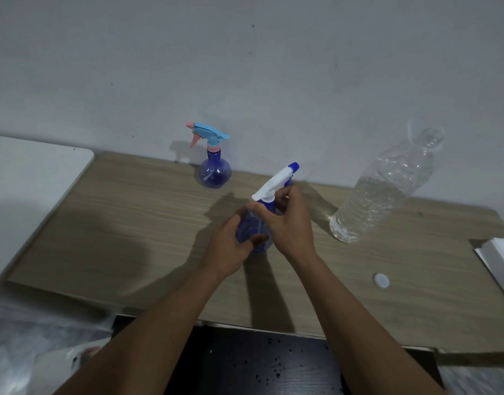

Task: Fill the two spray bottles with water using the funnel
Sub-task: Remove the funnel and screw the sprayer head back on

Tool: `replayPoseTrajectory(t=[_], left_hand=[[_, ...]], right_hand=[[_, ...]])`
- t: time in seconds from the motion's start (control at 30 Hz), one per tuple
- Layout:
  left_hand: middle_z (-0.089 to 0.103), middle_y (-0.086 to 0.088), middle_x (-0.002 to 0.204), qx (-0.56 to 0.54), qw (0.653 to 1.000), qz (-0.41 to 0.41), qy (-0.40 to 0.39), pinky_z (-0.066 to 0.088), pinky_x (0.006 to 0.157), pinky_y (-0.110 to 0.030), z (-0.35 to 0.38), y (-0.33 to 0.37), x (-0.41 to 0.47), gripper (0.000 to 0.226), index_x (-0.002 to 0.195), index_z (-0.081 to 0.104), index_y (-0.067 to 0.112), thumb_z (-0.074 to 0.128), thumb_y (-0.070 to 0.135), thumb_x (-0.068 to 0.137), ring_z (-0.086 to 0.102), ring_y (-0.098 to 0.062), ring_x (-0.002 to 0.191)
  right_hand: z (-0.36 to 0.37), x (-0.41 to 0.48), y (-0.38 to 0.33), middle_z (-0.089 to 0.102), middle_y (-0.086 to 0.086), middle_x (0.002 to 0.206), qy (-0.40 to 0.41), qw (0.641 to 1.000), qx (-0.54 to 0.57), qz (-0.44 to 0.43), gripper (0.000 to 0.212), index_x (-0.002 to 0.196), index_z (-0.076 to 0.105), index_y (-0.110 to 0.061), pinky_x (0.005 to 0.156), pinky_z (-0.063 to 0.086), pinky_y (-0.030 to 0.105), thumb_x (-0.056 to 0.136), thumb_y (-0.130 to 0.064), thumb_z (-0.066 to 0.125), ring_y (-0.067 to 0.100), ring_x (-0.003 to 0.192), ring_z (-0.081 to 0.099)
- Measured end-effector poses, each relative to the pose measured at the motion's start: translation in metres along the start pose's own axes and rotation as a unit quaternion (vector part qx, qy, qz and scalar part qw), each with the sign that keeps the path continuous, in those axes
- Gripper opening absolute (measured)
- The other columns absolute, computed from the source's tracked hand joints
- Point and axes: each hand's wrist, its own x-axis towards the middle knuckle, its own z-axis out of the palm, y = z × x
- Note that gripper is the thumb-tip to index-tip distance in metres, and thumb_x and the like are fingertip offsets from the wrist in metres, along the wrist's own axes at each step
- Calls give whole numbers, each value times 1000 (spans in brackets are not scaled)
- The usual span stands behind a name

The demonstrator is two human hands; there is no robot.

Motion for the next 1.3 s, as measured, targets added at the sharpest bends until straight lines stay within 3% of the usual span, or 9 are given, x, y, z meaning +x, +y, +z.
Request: replayPoseTrajectory(t=[0.1,0.23,0.4,0.5,0.6,0.77,0.9,1.03,1.3], left_hand=[[69,16,120,-1,1000,4,3,55,97,-43,-1,-1,1,60,129,54,43,80,39,75,66,-6,112],[70,20,116,8,1000,3,2,56,96,-38,-2,-3,2,62,128,52,46,80,16,82,66,-2,109],[69,17,121,6,1000,0,12,55,96,-43,0,-2,-1,65,134,53,41,77,46,73,66,-6,113],[69,17,120,17,1000,6,6,55,97,-41,-1,0,0,61,132,52,42,80,34,79,65,-4,112],[69,17,118,14,1000,14,5,56,96,-39,-2,-1,1,63,134,52,40,80,18,82,66,-2,110],[69,20,115,30,999,1,10,57,94,-40,-2,-2,0,59,123,50,59,79,37,77,66,-3,108],[69,17,117,7,1000,2,3,56,96,-41,-1,-2,2,60,131,53,40,81,26,80,66,-3,109],[71,17,117,5,1000,4,15,55,96,-40,0,-3,1,61,127,56,45,77,47,70,67,-4,108],[68,26,115,14,1000,4,12,55,97,-38,0,-9,3,58,123,52,52,81,26,80,66,-1,109]], right_hand=[[-1,-4,2,70,-9,104,-4,1000,23,-13,43,112,54,-20,81,54,16,82,-31,83,1,99,68],[-3,-4,2,71,-7,95,-26,997,-6,-71,18,108,62,-17,83,56,33,93,-28,65,10,92,69],[-2,-1,2,72,-6,99,-10,1000,7,-21,34,101,56,-22,84,57,27,81,-29,83,4,95,69],[-4,-3,0,71,-11,105,-26,999,7,-28,39,115,57,-23,85,57,24,84,-35,79,3,99,68],[-5,-4,1,68,-15,90,-27,997,-15,-69,18,106,62,-17,78,52,24,93,-29,66,3,87,67],[-1,-3,1,70,-10,102,-5,1000,8,-5,37,103,57,-20,76,50,10,79,-31,85,-6,95,66],[-2,-7,3,71,-5,102,-4,999,17,-38,30,111,58,-20,83,56,27,89,-33,73,9,98,68],[-1,-7,4,70,0,94,-3,998,8,-70,19,104,63,-14,82,56,45,94,-29,63,18,90,69],[2,-6,6,71,-4,103,9,1000,20,-18,36,101,54,-25,87,58,31,81,-33,83,8,99,69]])
